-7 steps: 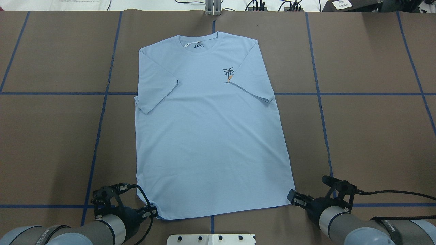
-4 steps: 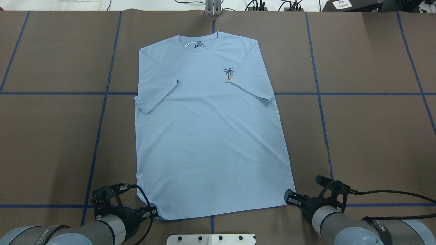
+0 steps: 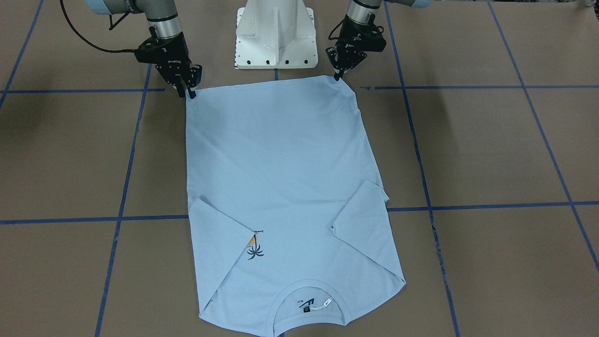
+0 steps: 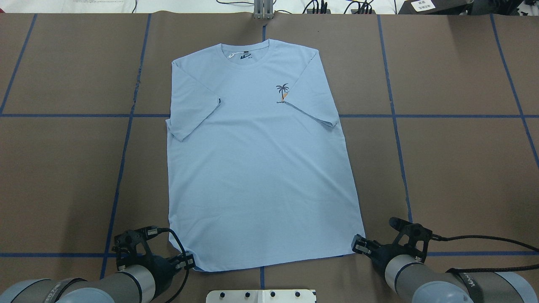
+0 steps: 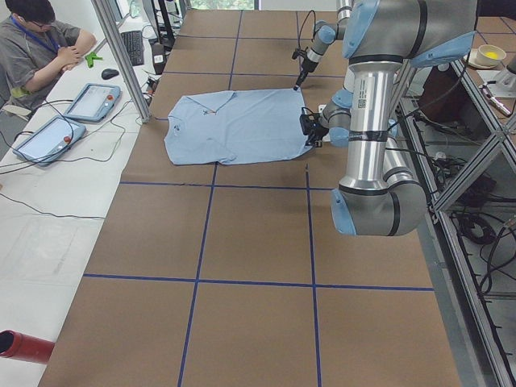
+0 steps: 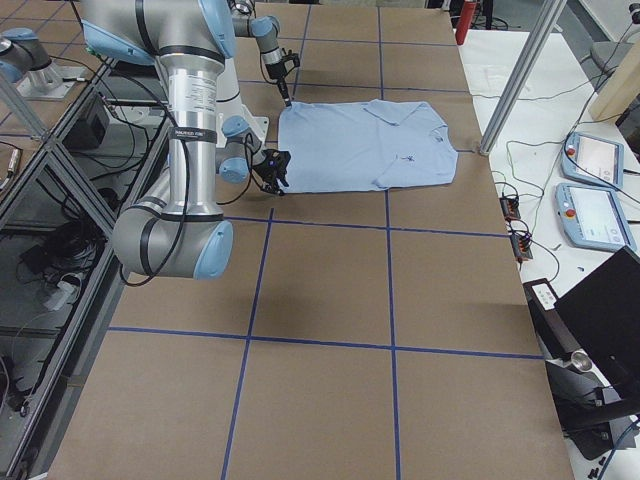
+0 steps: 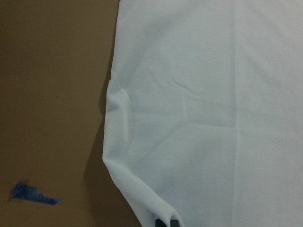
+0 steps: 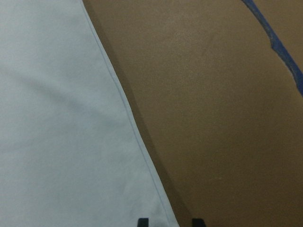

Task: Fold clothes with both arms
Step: 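Grasp both hem corners with the left and right grippers, then lift the hem with both grippers and fold it toward the collar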

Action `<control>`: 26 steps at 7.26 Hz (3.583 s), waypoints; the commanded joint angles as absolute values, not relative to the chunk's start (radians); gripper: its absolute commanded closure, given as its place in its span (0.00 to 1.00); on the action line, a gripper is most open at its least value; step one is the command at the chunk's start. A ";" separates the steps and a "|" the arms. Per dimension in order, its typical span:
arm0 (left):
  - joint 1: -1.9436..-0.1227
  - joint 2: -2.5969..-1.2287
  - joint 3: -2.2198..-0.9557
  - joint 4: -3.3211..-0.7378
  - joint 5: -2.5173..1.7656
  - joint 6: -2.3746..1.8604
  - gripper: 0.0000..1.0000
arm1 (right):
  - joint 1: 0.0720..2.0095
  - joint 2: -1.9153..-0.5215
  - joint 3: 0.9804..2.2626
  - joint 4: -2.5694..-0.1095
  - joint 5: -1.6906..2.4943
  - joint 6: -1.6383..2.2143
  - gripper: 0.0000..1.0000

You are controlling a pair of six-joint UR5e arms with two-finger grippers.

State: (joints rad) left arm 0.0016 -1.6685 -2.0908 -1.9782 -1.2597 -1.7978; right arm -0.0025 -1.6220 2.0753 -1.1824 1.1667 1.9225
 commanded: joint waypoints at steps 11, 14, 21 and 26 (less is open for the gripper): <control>-0.005 -1.649 -2.493 -1.741 -1.444 -1.779 1.00 | -0.069 -1.620 2.665 -1.801 1.213 1.901 1.00; -0.180 -1.730 -2.614 -1.579 -1.635 -1.572 1.00 | 0.221 -1.499 2.672 -1.830 1.449 1.648 1.00; -0.761 -2.074 -2.026 -1.600 -1.807 -1.076 1.00 | 0.813 -1.007 1.985 -1.807 1.761 1.207 1.00; -0.798 -2.206 -1.475 -1.954 -1.773 -1.039 1.00 | 0.818 -0.847 1.412 -1.418 1.686 1.207 1.00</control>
State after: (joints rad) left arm -0.7976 -2.1788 -1.6000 -1.8706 -1.7900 -1.0403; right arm 0.8179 -0.9132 1.5565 -1.4689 1.7102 1.2086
